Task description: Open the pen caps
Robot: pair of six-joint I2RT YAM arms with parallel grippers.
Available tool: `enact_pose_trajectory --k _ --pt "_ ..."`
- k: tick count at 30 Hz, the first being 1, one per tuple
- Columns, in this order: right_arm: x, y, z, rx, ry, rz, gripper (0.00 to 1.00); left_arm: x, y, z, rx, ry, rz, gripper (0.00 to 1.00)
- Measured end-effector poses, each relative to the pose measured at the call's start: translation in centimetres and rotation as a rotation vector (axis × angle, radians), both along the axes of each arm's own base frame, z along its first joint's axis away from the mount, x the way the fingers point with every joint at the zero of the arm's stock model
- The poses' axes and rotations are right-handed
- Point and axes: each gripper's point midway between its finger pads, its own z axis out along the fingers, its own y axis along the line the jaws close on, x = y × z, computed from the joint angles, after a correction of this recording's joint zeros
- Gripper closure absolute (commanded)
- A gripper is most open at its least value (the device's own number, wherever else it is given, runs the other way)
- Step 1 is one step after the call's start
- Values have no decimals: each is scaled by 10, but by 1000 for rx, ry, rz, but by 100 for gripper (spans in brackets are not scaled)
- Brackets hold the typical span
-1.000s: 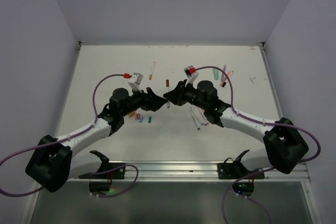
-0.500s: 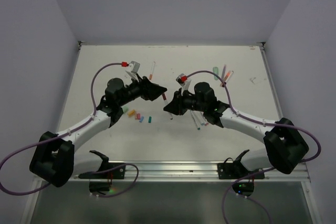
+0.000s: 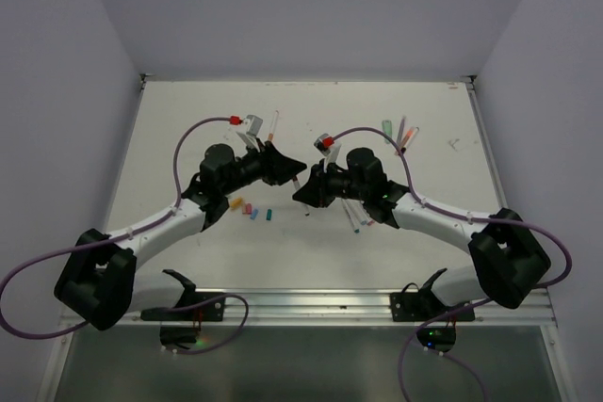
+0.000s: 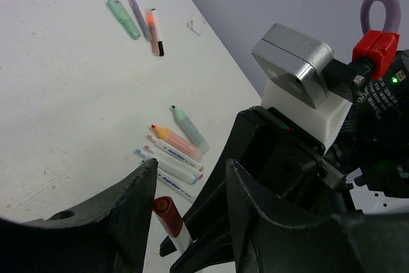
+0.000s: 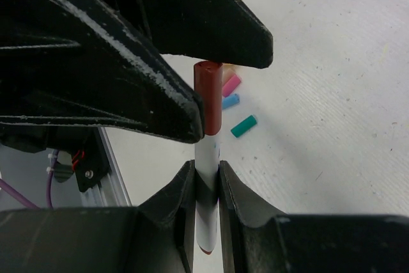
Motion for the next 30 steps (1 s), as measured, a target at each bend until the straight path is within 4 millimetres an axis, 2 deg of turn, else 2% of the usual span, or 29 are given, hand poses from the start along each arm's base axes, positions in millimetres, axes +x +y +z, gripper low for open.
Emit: enact_pose_trajectory --k 9,15,21,23,24,27,28,30 --pt "2 2 4 16 -10 -5 100 6 2 -10 16 40 60 53" --pt "3 2 6 23 -14 -7 100 8 3 -16 26 65 76 60" --pt "4 3 9 34 -11 -11 100 2 -3 -16 22 74 62 73" --pt "4 4 9 38 -12 -12 100 2 -4 -16 23 73 66 81" --pt "4 4 10 41 -12 -13 100 3 -3 -17 24 72 72 81" --pt "4 4 11 43 -15 -14 100 4 -4 -15 20 70 77 93" --pt "5 4 11 43 -15 -15 100 4 -4 -15 20 68 79 100" --pt "5 4 11 42 -16 -19 100 5 -3 -16 20 69 88 100"
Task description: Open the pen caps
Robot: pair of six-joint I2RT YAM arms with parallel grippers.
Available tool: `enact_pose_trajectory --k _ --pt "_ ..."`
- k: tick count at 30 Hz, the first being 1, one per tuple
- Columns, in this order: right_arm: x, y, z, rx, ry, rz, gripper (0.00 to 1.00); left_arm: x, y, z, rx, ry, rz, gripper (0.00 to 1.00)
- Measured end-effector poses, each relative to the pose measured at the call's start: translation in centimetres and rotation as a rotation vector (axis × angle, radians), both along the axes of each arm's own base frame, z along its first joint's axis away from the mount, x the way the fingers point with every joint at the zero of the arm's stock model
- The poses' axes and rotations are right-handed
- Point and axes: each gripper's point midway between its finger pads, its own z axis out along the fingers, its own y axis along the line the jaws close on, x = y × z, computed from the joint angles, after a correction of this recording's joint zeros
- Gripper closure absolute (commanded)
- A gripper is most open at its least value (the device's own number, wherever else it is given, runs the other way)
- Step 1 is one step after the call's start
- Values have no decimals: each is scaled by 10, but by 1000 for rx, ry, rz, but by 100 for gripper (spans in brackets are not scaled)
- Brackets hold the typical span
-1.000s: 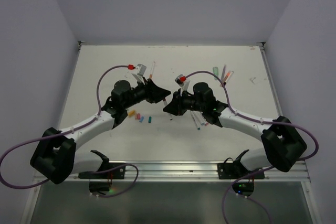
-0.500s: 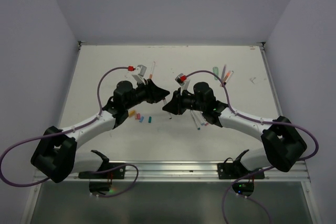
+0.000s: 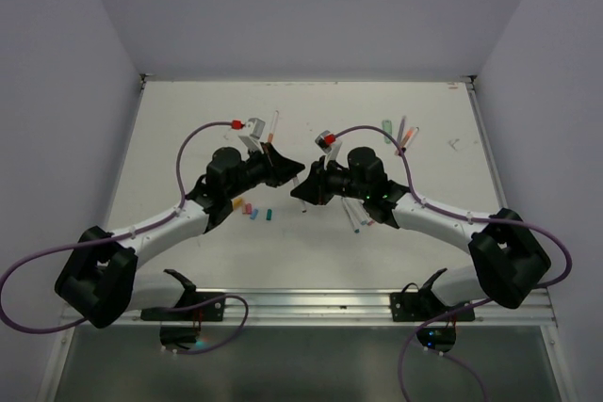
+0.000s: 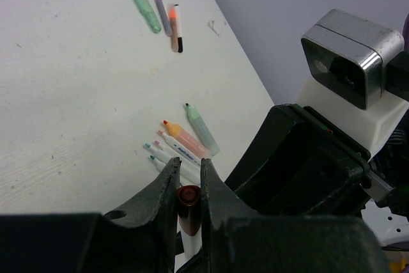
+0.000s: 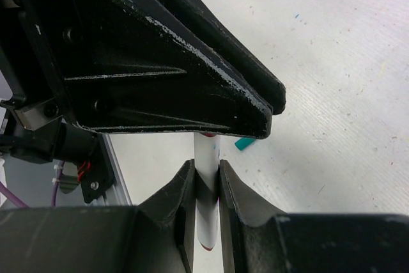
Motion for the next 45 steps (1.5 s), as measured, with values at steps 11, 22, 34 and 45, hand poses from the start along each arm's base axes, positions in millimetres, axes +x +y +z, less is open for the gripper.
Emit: enact_pose_trajectory --k 11,22,34,45 --pt "0 -7 6 0 -93 -14 100 5 7 14 -18 -25 110 100" --pt "-25 -38 -57 -146 -13 -16 100 75 74 97 -164 -201 444 100" --pt "-35 -76 -108 -385 136 -110 100 84 96 196 -266 -353 498 100" --pt "-15 -103 -130 -585 192 -265 100 39 33 -39 330 256 202 100"
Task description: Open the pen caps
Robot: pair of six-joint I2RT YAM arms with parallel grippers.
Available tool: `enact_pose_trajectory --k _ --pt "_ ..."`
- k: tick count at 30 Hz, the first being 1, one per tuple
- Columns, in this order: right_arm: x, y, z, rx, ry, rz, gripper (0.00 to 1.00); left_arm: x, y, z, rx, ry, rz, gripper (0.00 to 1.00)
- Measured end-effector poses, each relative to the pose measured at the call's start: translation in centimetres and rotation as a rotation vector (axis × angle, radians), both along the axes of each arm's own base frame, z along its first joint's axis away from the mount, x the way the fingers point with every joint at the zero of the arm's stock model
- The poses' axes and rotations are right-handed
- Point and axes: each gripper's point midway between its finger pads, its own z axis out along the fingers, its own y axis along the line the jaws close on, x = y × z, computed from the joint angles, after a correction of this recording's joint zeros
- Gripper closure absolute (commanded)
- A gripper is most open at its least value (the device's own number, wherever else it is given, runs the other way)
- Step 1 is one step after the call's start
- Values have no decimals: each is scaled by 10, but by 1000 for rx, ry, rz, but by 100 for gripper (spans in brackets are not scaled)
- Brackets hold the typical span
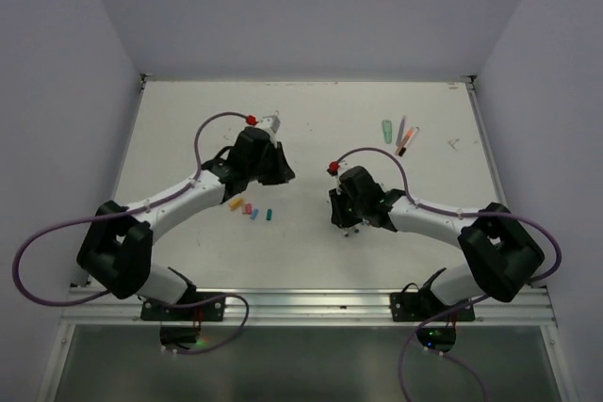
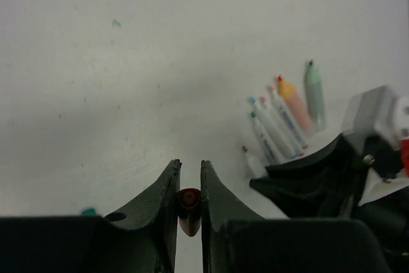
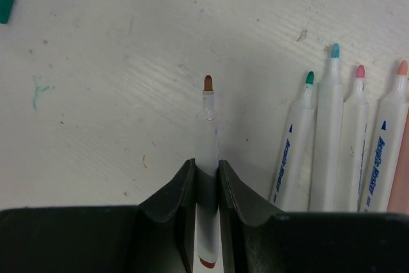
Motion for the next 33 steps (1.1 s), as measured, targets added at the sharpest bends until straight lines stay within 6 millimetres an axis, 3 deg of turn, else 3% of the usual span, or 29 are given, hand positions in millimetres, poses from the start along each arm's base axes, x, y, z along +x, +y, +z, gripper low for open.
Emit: enact_pose_trajectory --k 3,5,12,16,24,33 --pt "-1 -7 -10 -51 28 -24 100 -35 -9 -57 133 171 -78 100" --pt "0 -12 -12 -75 35 -43 100 -52 -8 -82 205 244 -106 100" --pt "6 -26 -12 -146 20 -112 100 -76 4 -126 387 343 -115 100" --pt "9 -34 -13 -186 12 -143 99 -78 13 -139 472 365 -109 99" --pt "9 -43 -19 -235 22 -165 94 -76 25 -146 553 367 -86 95" --pt "11 -43 -18 -238 15 -177 84 -72 38 -147 616 348 -56 79"
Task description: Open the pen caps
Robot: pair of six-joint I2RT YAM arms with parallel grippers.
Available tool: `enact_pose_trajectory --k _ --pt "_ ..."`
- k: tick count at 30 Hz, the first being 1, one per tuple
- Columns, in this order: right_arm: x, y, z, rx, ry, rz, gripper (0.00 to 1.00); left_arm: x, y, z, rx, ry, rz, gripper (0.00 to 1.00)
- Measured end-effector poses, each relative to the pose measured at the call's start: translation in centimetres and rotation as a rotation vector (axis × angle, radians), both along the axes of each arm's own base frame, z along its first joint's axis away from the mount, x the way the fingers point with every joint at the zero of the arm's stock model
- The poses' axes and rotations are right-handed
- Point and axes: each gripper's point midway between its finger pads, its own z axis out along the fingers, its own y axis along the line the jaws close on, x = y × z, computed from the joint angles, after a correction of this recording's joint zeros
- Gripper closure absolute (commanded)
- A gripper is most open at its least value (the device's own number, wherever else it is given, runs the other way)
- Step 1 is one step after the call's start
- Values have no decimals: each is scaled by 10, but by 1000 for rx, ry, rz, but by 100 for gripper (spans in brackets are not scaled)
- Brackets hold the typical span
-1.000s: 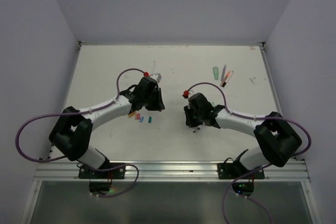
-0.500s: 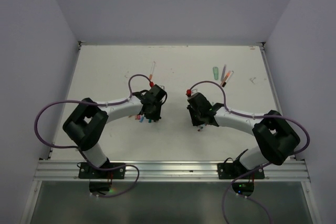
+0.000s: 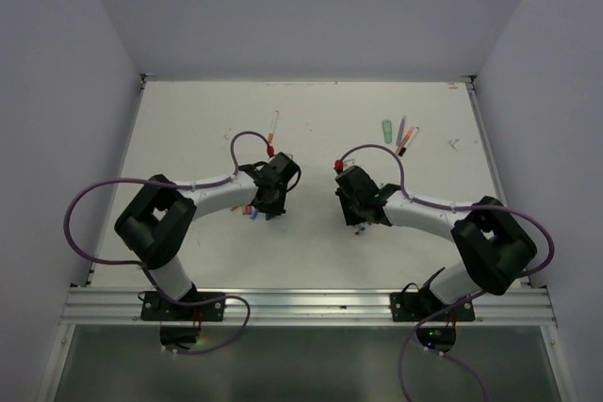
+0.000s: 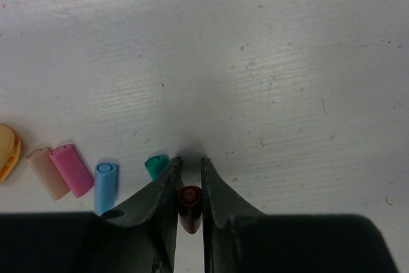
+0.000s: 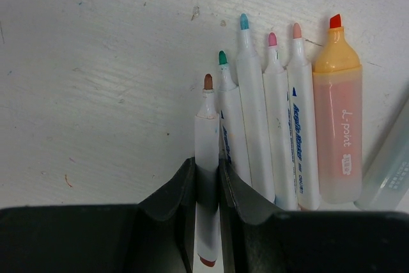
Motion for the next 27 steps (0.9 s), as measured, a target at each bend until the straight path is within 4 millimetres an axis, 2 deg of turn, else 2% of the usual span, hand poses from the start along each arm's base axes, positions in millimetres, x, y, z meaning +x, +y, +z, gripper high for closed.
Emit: enact_pose_trajectory --k 4,8,11,16,20,24,27 --pt "0 1 0 4 -1 1 77 1 4 0 18 -5 5 73" --pt "0 2 1 12 -1 3 62 0 6 0 28 -4 8 69" --pt "0 4 3 23 1 9 57 0 7 0 33 -3 9 66" --pt "5 11 22 67 -42 13 44 2 5 9 28 -8 8 62" --pt "14 19 53 128 -114 15 35 16 -8 38 -23 -68 8 52" --pt "24 24 87 187 -198 8 24 38 -22 75 -82 -163 2 27" --pt "30 22 107 207 -255 -12 14 52 -26 94 -108 -210 4 20"
